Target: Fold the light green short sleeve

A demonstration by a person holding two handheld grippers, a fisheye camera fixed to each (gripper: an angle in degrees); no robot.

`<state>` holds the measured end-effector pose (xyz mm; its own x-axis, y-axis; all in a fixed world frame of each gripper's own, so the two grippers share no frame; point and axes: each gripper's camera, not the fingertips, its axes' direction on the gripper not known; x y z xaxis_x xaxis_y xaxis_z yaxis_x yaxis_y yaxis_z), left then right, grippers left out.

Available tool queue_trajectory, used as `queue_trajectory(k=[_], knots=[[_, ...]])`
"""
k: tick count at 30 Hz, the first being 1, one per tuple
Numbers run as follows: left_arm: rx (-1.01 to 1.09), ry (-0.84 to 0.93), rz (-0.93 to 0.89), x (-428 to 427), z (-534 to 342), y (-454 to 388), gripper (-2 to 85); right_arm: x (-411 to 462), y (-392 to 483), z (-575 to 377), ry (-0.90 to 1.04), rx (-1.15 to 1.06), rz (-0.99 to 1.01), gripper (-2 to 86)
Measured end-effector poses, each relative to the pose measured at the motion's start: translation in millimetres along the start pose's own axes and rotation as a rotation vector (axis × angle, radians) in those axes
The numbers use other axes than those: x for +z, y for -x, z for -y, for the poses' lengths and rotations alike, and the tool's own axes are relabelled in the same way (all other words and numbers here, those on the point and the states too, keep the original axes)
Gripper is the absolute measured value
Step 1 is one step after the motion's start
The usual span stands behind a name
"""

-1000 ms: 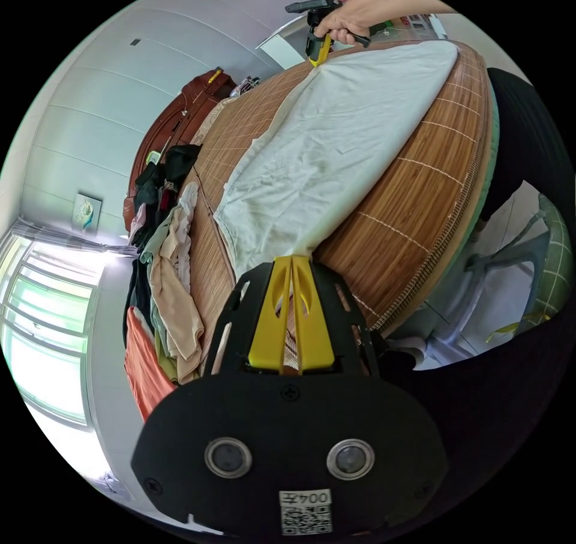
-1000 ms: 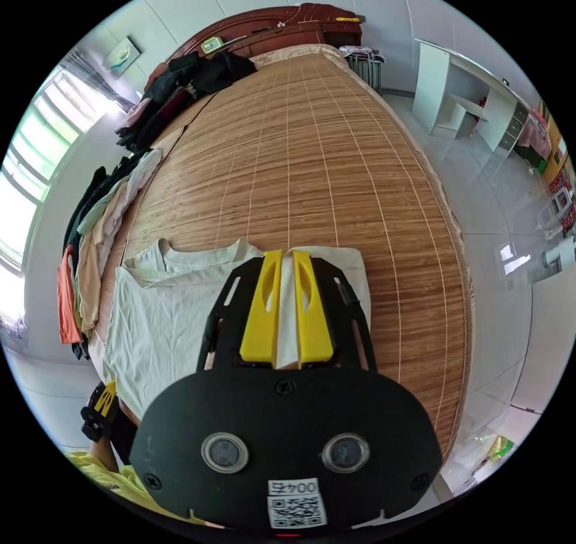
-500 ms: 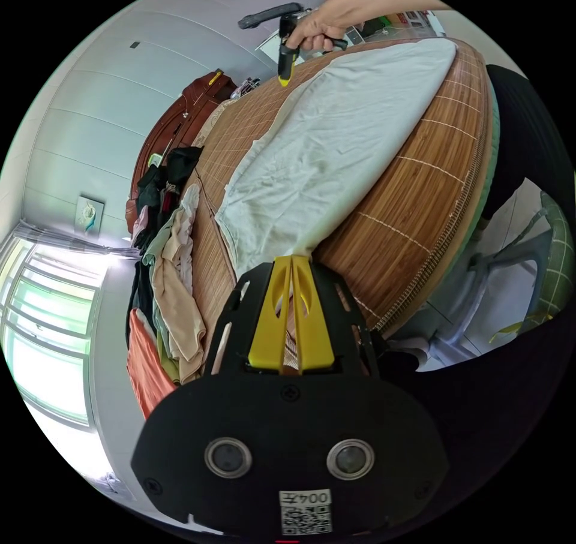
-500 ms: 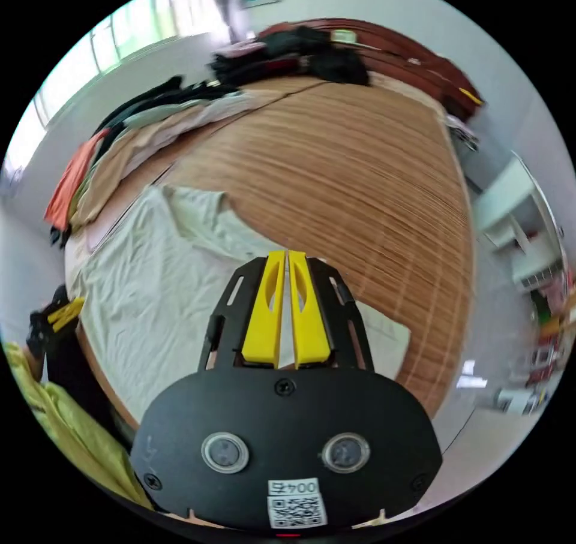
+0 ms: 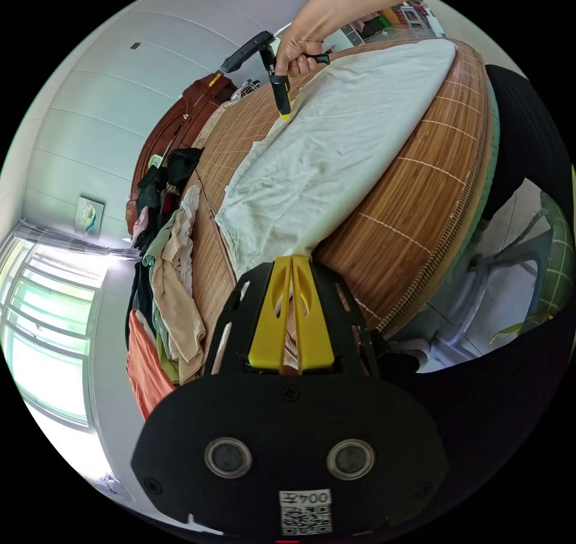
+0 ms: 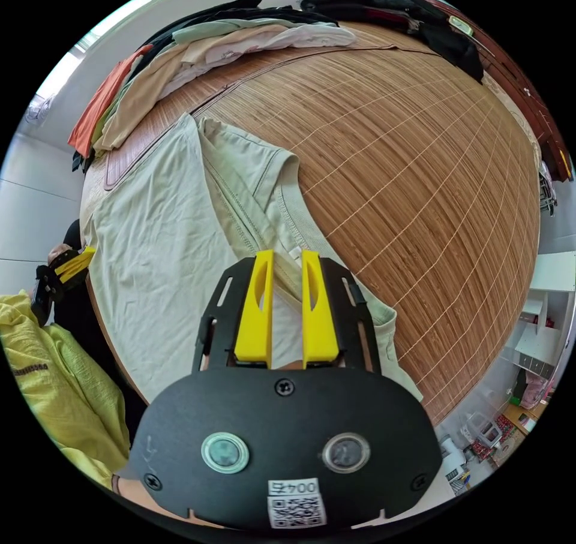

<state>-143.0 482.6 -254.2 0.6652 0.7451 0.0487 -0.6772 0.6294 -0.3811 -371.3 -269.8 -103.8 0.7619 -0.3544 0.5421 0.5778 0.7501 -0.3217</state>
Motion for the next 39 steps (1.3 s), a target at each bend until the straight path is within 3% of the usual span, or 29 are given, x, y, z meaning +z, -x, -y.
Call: queue_trajectory(k=[14,23,28,34,39], knots=[[0.001,0.000,0.006,-3.8,1.4,-4.3,0.1,-30.0,17.7,-0.8,-0.065,-0.047,-0.031,8.8],[0.001,0.000,0.009,-6.7,2.7,-7.0,0.0,-11.2,37.6,5.1,0.023,-0.107,-0.114,7.1],[0.003,0.000,0.014,-8.3,3.5,-9.0,0.1,-35.7,48.8,-7.1,-0.144,-0.012,-0.368,5.3],[0.001,-0.001,0.013,-9.9,4.7,-10.2,0.1,-38.1,47.5,8.0,-0.195,-0.043,-0.094,4.7],[0.001,-0.001,0.014,-11.1,5.6,-11.2,0.1,-7.7,69.3,31.7,-0.101,-0.147,-0.098,7.1]])
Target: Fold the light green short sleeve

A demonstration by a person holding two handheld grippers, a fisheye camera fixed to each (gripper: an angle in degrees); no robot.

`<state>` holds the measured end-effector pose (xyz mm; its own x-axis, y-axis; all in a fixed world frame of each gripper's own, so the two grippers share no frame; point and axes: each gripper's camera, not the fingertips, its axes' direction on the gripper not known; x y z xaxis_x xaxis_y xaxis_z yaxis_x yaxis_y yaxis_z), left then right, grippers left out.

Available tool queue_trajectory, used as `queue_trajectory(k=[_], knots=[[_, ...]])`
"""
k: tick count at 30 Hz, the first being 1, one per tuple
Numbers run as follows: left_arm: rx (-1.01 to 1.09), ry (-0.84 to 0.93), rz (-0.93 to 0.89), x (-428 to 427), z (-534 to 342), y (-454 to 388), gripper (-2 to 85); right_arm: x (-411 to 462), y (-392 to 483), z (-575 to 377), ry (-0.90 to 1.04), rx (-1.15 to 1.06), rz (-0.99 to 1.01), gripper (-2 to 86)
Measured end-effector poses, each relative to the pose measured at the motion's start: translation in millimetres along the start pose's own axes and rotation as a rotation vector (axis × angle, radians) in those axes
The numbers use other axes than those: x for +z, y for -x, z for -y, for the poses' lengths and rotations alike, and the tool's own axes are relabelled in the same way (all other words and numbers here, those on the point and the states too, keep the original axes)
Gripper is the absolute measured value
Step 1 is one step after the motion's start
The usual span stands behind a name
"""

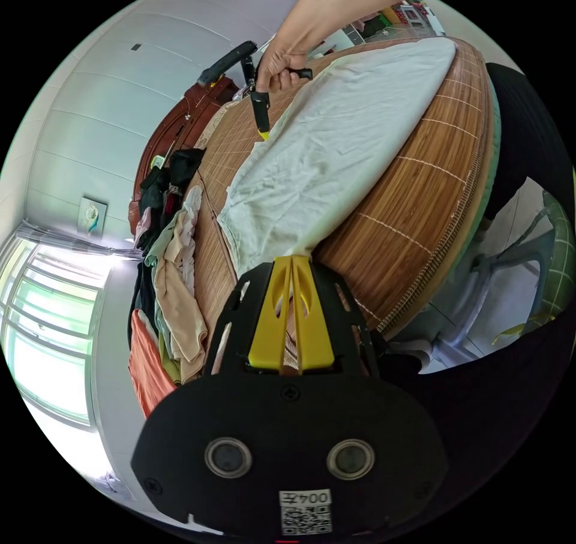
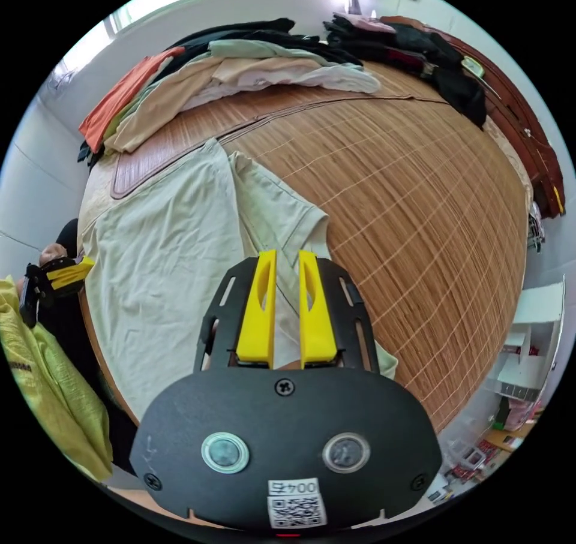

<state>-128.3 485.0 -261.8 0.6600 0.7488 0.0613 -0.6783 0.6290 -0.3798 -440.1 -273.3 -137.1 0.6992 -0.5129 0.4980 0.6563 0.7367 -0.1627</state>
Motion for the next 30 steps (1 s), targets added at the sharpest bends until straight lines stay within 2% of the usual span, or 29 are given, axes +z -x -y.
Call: queue_trajectory(k=[3,6,11,14,16,19,23,25,30], knots=[[0.000,-0.003,-0.003,-0.8,0.3,-0.1,0.1,17.8,15.5,3.5,0.073,-0.057,-0.039,6.9],[0.000,-0.004,-0.003,-1.3,0.6,-0.4,0.1,18.5,26.4,-3.0,0.057,-0.083,-0.096,3.4],[-0.001,-0.003,-0.002,-2.1,1.6,-0.7,0.1,10.0,23.4,-15.7,-0.051,0.078,-0.285,2.5],[0.001,-0.004,0.003,-2.5,2.2,-1.4,0.1,-1.8,23.7,-29.7,-0.135,0.142,-0.261,2.3],[0.000,-0.004,0.002,-2.5,2.5,-1.2,0.1,-11.4,42.5,-44.3,-0.222,0.057,-0.088,0.1],[-0.002,-0.004,0.000,-2.4,3.1,-0.5,0.1,11.9,64.8,-45.9,-0.117,-0.054,0.107,-0.3],[-0.002,-0.003,0.001,-2.0,3.8,0.2,0.1,40.9,50.5,-42.9,-0.039,0.140,-0.120,0.2],[-0.006,-0.003,-0.006,-1.5,4.0,1.9,0.1,29.8,38.1,-52.9,-0.136,0.253,-0.107,2.0],[-0.007,-0.004,-0.005,-0.2,4.6,3.5,0.1,2.1,48.1,-113.1,-0.238,0.274,-0.079,0.4]])
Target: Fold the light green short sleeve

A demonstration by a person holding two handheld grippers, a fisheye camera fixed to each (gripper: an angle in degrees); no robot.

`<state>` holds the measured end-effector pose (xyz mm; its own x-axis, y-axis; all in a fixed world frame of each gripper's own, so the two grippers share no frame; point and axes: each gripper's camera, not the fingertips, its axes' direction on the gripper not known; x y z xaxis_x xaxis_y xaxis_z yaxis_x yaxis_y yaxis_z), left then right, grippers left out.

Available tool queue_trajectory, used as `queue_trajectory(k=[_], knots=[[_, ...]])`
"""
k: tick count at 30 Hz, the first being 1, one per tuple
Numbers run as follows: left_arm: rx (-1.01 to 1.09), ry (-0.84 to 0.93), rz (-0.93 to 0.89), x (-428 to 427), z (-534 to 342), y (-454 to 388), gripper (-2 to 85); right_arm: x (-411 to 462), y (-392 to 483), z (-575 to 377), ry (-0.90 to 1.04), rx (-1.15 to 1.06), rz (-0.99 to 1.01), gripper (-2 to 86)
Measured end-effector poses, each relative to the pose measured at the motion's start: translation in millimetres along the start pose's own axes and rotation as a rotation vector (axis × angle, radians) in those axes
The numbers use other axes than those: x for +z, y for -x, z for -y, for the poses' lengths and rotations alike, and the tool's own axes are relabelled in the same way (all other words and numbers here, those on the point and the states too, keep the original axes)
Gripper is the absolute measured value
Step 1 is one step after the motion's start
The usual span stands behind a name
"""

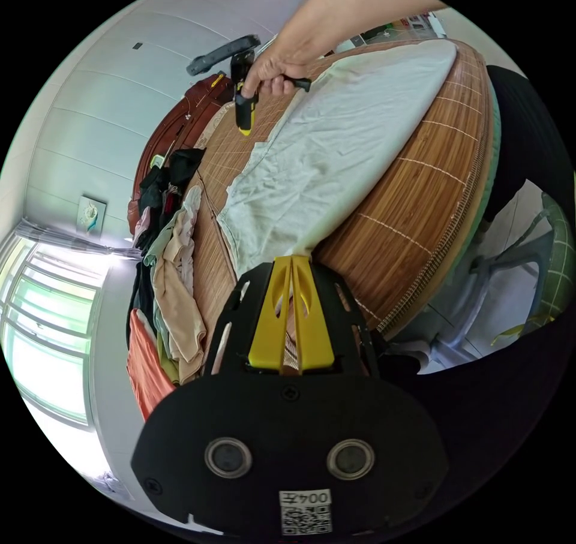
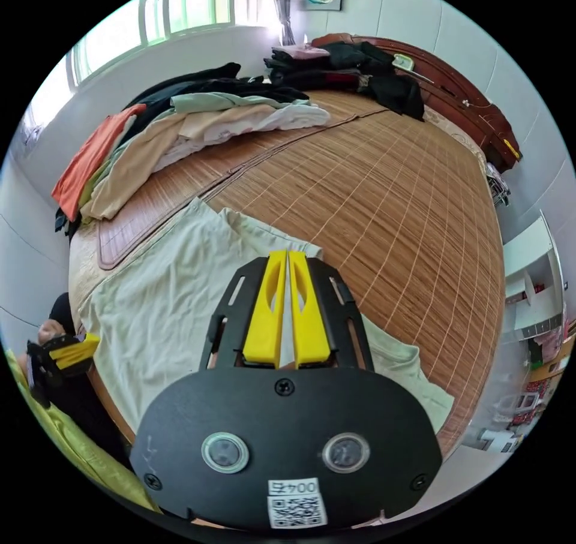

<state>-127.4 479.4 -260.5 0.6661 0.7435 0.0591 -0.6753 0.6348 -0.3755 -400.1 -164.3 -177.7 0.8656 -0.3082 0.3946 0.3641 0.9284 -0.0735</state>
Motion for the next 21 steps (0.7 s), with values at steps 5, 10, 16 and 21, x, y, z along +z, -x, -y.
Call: queue_trajectory(k=[5,10,16,21], knots=[[-0.005,0.002,-0.003,2.5,0.7,3.6,0.1,17.6,-23.9,-69.3,0.145,0.102,-0.033,0.3],[-0.008,-0.002,-0.005,5.2,0.4,7.5,0.1,-44.5,-61.9,-172.3,-0.005,0.300,-0.058,3.5],[-0.016,-0.010,-0.024,7.3,-1.2,15.6,0.2,-75.1,-180.9,-301.4,-0.052,0.699,0.043,8.0],[-0.025,-0.018,-0.067,7.7,-3.3,27.6,0.6,-67.4,-245.6,-330.4,-0.058,0.826,0.110,9.2]])
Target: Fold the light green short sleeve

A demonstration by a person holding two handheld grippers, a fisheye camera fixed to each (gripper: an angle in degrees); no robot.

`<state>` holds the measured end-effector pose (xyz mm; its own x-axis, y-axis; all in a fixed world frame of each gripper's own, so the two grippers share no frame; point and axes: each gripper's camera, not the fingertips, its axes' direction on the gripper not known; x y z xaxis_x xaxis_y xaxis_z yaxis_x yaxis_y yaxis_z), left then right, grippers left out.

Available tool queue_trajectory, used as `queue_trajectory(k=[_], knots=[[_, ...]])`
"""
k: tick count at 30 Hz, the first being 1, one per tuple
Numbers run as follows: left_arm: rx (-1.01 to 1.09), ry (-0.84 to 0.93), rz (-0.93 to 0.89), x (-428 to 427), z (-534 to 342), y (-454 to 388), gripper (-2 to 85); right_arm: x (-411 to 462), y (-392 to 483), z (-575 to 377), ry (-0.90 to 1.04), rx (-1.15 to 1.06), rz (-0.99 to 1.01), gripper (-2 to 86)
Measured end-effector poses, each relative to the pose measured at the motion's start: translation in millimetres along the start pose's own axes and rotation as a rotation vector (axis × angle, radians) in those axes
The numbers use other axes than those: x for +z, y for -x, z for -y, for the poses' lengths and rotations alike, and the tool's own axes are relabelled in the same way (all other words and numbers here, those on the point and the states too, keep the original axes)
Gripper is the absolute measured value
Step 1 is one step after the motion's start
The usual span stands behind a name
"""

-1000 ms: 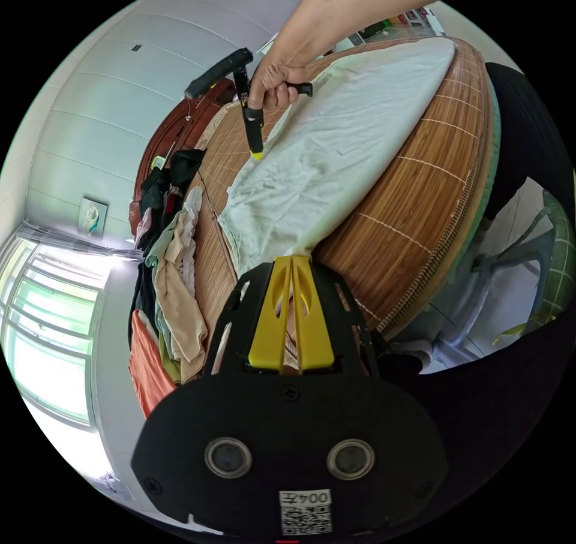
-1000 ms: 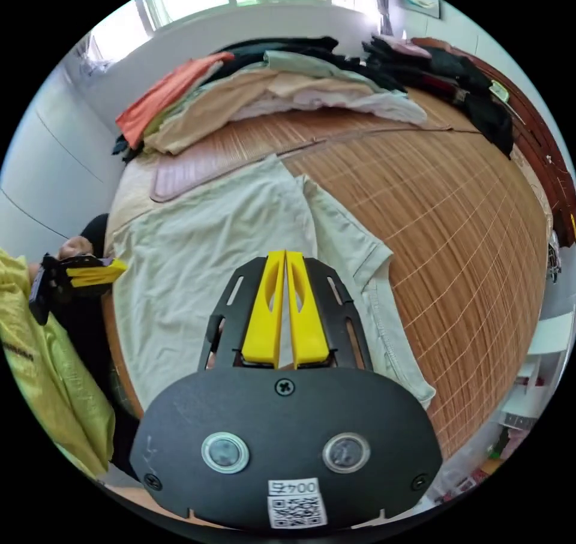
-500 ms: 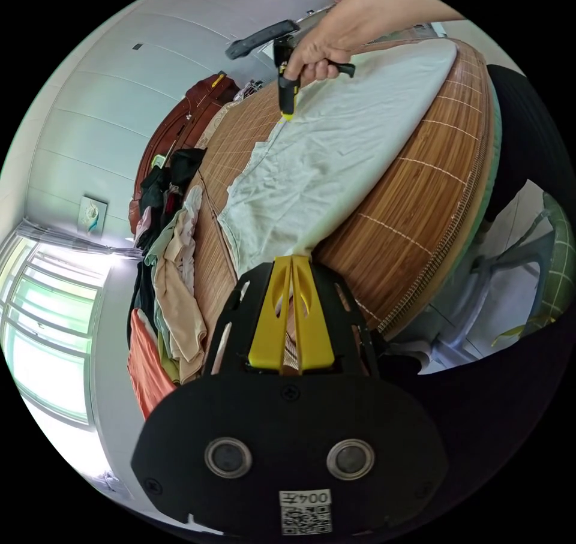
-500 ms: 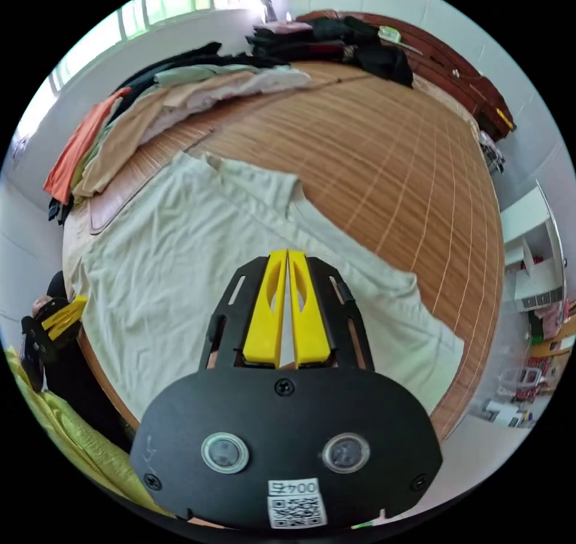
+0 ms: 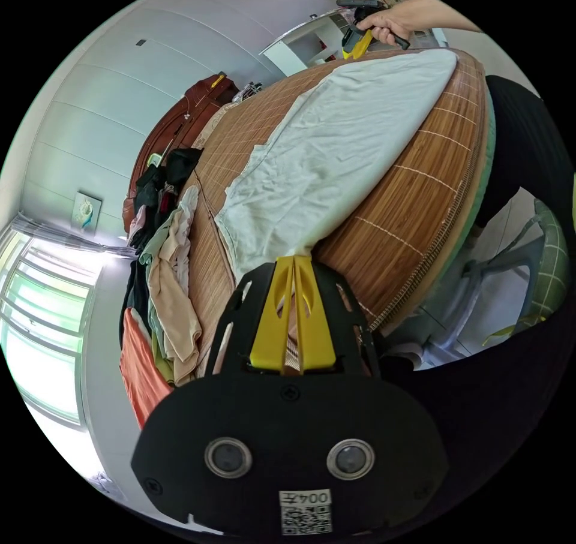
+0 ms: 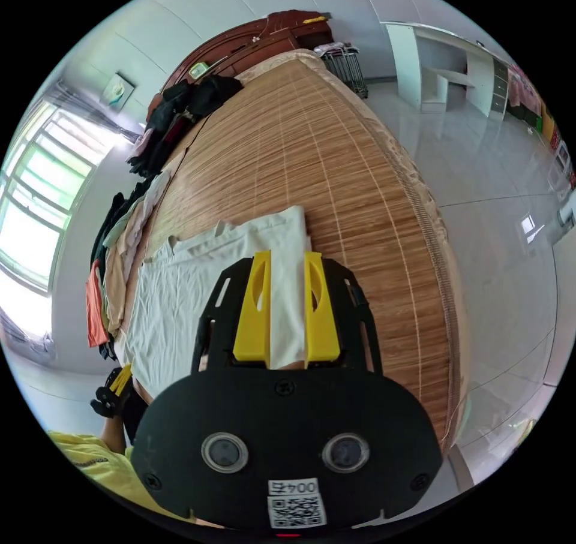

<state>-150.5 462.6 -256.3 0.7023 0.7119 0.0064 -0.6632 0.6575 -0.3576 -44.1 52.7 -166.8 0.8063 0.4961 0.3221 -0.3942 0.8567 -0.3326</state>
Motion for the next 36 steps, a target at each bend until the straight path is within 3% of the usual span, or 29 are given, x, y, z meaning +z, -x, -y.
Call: queue_trajectory(k=[7,10,12,17,24,31,36], knots=[[-0.018,0.024,-0.058,4.4,-1.5,18.0,0.8,34.2,-25.8,30.0,0.070,0.058,0.054,9.2],[-0.013,0.041,-0.066,8.2,-2.6,22.3,0.8,44.3,-19.5,29.6,0.094,0.018,0.035,4.8],[-0.017,0.050,-0.067,12.0,-3.9,26.3,0.8,44.5,-19.9,24.8,0.060,0.023,-0.030,3.1],[-0.028,0.049,-0.080,19.3,-7.2,35.8,0.8,36.7,-35.1,0.4,-0.046,0.092,0.025,4.7],[-0.038,0.039,-0.074,28.9,-13.7,45.6,0.8,-54.4,52.4,-99.5,-0.326,-0.314,-0.231,5.8],[-0.095,0.011,-0.107,39.9,-28.7,62.6,0.6,-103.1,120.5,-226.1,-0.321,-0.490,-0.238,4.8],[-0.150,-0.017,-0.174,51.4,-41.7,82.0,0.2,-101.3,131.5,-279.1,-0.266,-0.461,-0.227,4.3]])
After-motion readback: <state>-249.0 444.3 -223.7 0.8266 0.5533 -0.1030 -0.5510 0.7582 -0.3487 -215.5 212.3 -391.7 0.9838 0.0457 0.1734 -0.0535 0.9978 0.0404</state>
